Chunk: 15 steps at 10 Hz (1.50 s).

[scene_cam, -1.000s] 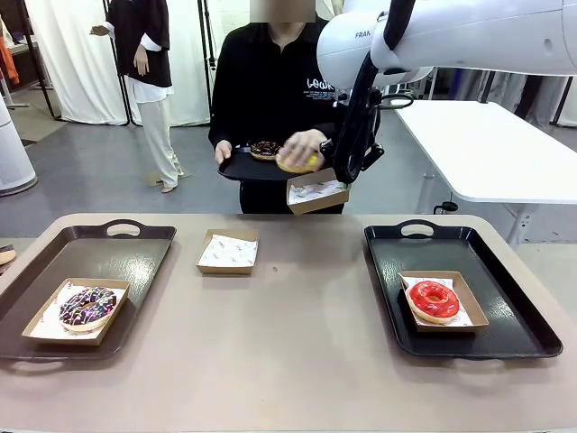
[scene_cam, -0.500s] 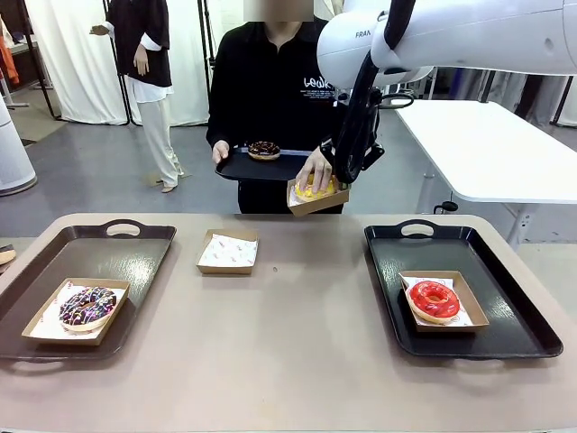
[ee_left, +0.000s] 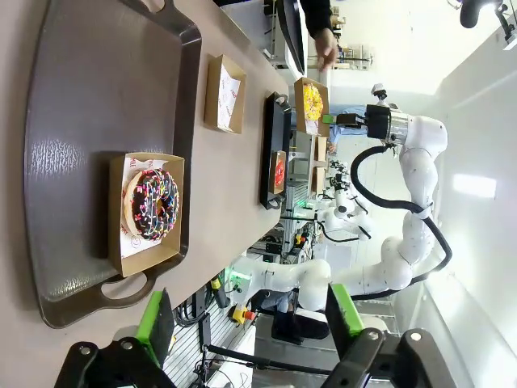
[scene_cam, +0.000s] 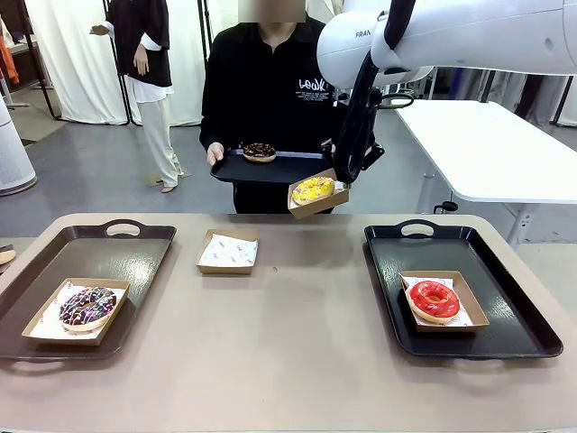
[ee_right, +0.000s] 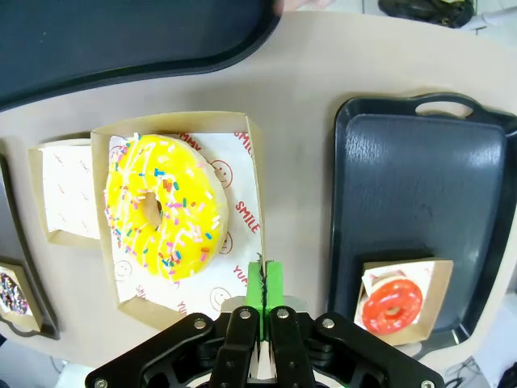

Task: Individually package the donuts and arrange them on the tray.
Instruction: Place the picked Paper togo box on the Handle tray while simultaneously picking up another Paper togo box from the table with the other hand.

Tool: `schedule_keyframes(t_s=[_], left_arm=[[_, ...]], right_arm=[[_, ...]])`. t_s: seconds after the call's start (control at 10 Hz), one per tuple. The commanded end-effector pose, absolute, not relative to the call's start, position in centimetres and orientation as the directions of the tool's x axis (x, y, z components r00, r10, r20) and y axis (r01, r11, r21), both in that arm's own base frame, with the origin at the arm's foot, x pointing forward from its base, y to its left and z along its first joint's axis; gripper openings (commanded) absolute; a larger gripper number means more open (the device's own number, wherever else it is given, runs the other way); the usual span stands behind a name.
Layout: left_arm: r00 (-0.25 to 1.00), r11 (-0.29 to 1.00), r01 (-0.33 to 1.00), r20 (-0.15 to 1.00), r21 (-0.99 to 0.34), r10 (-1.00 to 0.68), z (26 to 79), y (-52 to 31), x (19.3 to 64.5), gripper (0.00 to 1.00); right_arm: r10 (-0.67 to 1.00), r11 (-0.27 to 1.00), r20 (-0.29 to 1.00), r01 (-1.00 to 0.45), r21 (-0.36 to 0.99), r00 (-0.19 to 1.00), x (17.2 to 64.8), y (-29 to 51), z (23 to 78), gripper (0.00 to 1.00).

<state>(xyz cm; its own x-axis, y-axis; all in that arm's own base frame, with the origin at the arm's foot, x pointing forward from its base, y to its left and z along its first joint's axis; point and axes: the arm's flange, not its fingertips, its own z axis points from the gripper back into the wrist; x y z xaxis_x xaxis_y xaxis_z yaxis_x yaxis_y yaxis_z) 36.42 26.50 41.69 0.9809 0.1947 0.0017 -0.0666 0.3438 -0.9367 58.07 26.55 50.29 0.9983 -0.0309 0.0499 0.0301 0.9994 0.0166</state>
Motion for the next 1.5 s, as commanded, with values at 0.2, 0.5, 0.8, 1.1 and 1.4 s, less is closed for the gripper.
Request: schedule_keyframes(t_s=[0.2,0.5,0.8,1.1,1.4], left_arm=[[0.981,0.337,-0.058,0.009,-0.94,0.193,42.1,26.5,36.1,0.98],[0.981,0.337,-0.058,0.009,-0.94,0.193,42.1,26.5,36.1,0.98],[0.988,0.474,-0.07,0.006,-0.878,0.156,45.4,22.3,39.2,0.99],[0.996,0.672,-0.049,0.011,-0.739,0.085,49.8,14.8,43.5,0.99],[0.999,0.829,0.003,0.038,-0.559,0.022,52.4,4.5,46.7,0.99]], right_arm=[[-0.033,0.999,0.053,0.032,0.017,0.998,58.0,26.4,50.5,0.0],[-0.033,0.999,0.053,0.032,0.017,0.998,58.0,26.4,50.5,0.0],[0.046,0.998,0.06,-0.049,0.044,0.997,56.1,21.5,52.2,0.01],[0.002,0.997,0.09,-0.009,0.08,0.996,53.3,12.0,53.0,0.01],[-0.009,0.998,0.062,0.006,0.056,0.998,52.3,5.2,50.5,0.01]])
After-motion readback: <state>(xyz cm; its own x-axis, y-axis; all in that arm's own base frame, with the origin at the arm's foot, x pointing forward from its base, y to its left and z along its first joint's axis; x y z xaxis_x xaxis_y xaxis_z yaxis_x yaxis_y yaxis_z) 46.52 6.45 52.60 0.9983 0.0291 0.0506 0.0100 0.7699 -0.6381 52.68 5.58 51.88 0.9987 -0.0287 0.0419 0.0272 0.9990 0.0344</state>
